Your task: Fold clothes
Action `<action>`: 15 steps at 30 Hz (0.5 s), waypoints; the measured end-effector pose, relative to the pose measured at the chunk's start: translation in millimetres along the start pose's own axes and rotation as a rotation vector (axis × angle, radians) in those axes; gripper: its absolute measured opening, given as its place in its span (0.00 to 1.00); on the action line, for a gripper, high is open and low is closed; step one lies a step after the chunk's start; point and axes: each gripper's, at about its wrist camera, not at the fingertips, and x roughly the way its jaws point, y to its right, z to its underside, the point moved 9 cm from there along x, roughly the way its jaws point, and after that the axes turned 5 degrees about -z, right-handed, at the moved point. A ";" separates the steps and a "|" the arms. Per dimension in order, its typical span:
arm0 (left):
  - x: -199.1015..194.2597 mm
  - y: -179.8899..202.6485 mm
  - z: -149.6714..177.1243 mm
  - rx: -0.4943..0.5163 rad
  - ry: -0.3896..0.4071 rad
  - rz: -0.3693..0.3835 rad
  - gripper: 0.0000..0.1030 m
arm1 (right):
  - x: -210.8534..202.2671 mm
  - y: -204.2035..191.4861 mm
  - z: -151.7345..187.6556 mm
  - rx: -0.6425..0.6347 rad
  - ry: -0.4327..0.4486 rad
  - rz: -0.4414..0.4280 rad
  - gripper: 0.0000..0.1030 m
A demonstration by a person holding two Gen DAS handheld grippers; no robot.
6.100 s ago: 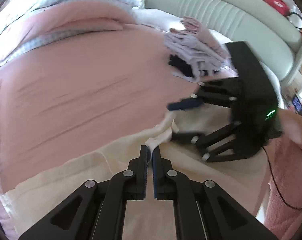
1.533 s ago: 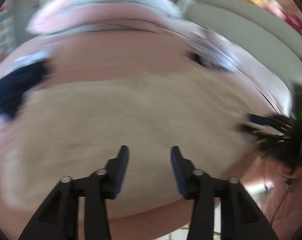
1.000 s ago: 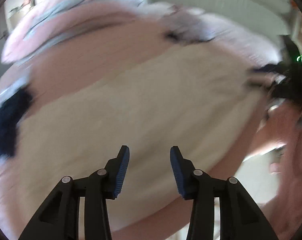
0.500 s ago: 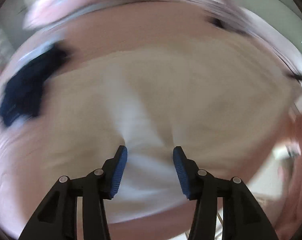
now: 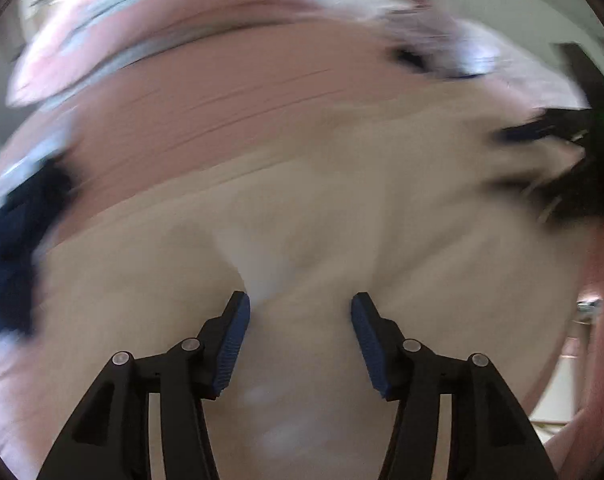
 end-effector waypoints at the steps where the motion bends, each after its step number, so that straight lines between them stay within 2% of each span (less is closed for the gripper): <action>1: -0.4 -34.3 13.5 -0.058 -0.032 -0.042 0.49 | -4.4 22.1 5.7 0.041 -0.003 0.009 0.63; 2: -0.3 -70.1 27.4 -0.126 -0.068 -0.080 0.53 | -6.8 58.3 15.4 0.070 -0.026 0.132 0.63; 3: -1.1 -100.1 37.6 -0.207 -0.097 -0.118 0.59 | -8.6 90.8 26.2 0.152 -0.043 0.155 0.63; 4: -4.6 -112.8 34.6 -0.259 -0.082 -0.131 0.61 | -10.4 122.7 37.1 0.239 -0.059 0.171 0.63; 7: -18.6 -131.0 9.6 -0.366 0.025 -0.133 0.60 | -20.0 161.3 49.9 0.439 -0.053 0.122 0.63; 8: -21.6 -123.8 -5.8 -0.375 0.075 -0.106 0.60 | -24.1 158.1 43.6 0.420 -0.022 0.120 0.63; 10: -19.5 -96.6 -31.2 -0.340 0.138 -0.057 0.60 | -20.0 126.9 28.5 0.319 0.007 0.105 0.63; 13: 5.7 -44.5 -42.3 -0.187 0.100 0.020 0.60 | -9.3 78.8 6.7 0.160 0.037 0.087 0.63; 15: 30.0 -16.9 -43.8 -0.099 0.048 0.032 0.59 | 3.0 49.2 -6.3 0.031 0.059 0.133 0.63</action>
